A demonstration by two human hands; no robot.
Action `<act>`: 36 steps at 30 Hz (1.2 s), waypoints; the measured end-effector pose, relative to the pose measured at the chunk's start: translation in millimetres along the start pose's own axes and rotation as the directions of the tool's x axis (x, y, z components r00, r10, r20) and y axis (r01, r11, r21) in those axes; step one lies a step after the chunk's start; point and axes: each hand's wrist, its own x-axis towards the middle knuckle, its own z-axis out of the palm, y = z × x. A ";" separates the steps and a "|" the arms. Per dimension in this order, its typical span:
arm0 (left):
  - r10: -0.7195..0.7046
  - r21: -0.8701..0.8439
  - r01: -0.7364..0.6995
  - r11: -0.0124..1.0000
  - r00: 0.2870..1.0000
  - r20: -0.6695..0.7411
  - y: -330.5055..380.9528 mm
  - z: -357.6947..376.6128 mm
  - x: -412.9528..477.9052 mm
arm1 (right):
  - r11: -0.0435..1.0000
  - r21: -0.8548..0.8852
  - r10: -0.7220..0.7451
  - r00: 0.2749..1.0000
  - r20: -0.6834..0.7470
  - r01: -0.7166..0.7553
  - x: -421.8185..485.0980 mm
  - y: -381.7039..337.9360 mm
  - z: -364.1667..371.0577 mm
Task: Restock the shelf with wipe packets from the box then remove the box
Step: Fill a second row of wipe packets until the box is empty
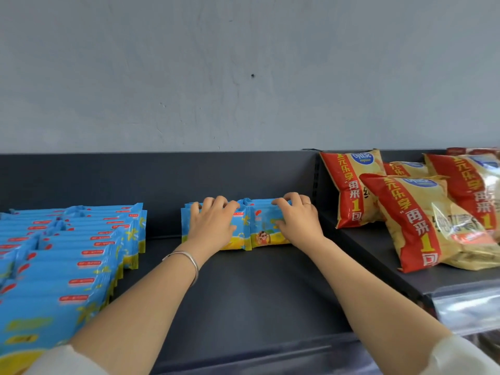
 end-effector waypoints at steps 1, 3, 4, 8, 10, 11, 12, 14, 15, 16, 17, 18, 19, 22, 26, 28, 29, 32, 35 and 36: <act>0.009 -0.002 -0.009 1.000 1.000 -0.009 0.9 -1.5 -2.0 | 1.000 -0.009 -0.007 1.000 -0.002 0.007 -0.8 -1.8 -3.7; 0.023 -0.015 -0.024 1.000 1.000 -0.020 2.8 -5.0 -7.0 | 0.999 -0.026 -0.021 1.000 -0.008 0.020 -3.3 -6.6 -11.8; 0.033 -0.029 -0.033 0.999 0.999 -0.023 4.0 -7.0 -9.7 | 0.999 -0.026 -0.020 1.000 -0.013 0.020 -5.4 -9.6 -16.0; 0.092 -0.089 -0.096 0.991 0.995 -0.045 14.3 -14.9 -20.0 | 1.000 -0.022 -0.009 0.999 -0.035 0.009 -26.9 -24.9 -30.3; 0.118 -0.137 -0.124 0.983 0.991 -0.055 25.9 -19.2 -23.4 | 0.999 -0.044 -0.003 0.998 -0.061 0.000 -44.2 -28.9 -37.9; 0.129 -0.170 -0.137 0.976 0.990 -0.060 33.7 -21.3 -25.4 | 0.998 -0.062 0.009 0.997 -0.078 -0.014 -53.9 -29.3 -42.5; 0.138 -0.203 -0.149 0.968 0.988 -0.068 42.3 -23.7 -28.5 | 0.996 -0.082 0.021 0.995 -0.098 -0.029 -64.1 -29.0 -48.2; 0.154 -0.260 -0.173 0.950 0.984 -0.092 61.2 -29.9 -37.1 | 0.992 -0.111 0.045 0.989 -0.141 -0.061 -84.0 -25.9 -62.2; 0.169 -0.280 -0.190 0.941 0.981 -0.100 71.0 -33.9 -41.8 | 0.989 -0.126 0.054 0.986 -0.155 -0.074 -93.8 -22.9 -69.9; 0.189 -0.293 -0.212 0.932 0.976 -0.106 81.0 -37.9 -46.6 | 0.985 -0.148 0.062 0.985 -0.159 -0.086 -103.5 -19.0 -77.5; 0.211 -0.303 -0.236 0.923 0.971 -0.113 90.4 -41.9 -50.5 | 0.981 -0.169 0.071 0.985 -0.160 -0.098 -113.3 -14.2 -84.3; 0.232 -0.314 -0.259 0.913 0.965 -0.121 99.4 -45.7 -54.5 | 0.976 -0.187 0.085 0.983 -0.164 -0.115 -123.2 -8.4 -90.4; 0.251 -0.325 -0.280 0.903 0.959 -0.131 107.8 -49.8 -58.0 | 0.970 -0.199 0.102 0.979 -0.175 -0.137 -133.2 -2.4 -96.2; 0.305 -0.346 -0.350 0.870 0.935 -0.178 131.4 -59.0 -68.3 | 0.958 -0.216 0.137 0.962 -0.235 -0.190 -163.7 17.8 -111.5; 0.371 -0.375 -0.434 0.819 0.899 -0.232 172.3 -68.0 -86.5 | 0.941 -0.256 0.154 0.954 -0.258 -0.221 -205.9 51.7 -132.1; 0.395 -0.393 -0.471 0.790 0.881 -0.262 201.6 -73.5 -97.3 | 0.928 -0.265 0.191 0.945 -0.267 -0.263 -232.6 73.2 -144.0; 0.408 -0.401 -0.489 0.775 0.871 -0.275 217.8 -76.3 -104.1 | 0.919 -0.269 0.217 0.939 -0.265 -0.288 -247.9 85.2 -149.8; 0.469 -0.435 -0.552 0.711 0.834 -0.291 271.4 -82.6 -133.4 | 0.890 -0.271 0.308 0.922 -0.233 -0.366 -301.1 123.9 -165.2; 0.548 -0.483 -0.586 0.651 0.803 -0.235 324.6 -80.6 -176.9 | 0.860 -0.268 0.408 0.901 -0.149 -0.434 -360.6 157.9 -170.2; 0.579 -0.477 -0.597 0.645 0.789 -0.206 340.8 -76.0 -192.8 | 0.849 -0.267 0.445 0.890 -0.102 -0.455 -380.5 166.8 -167.6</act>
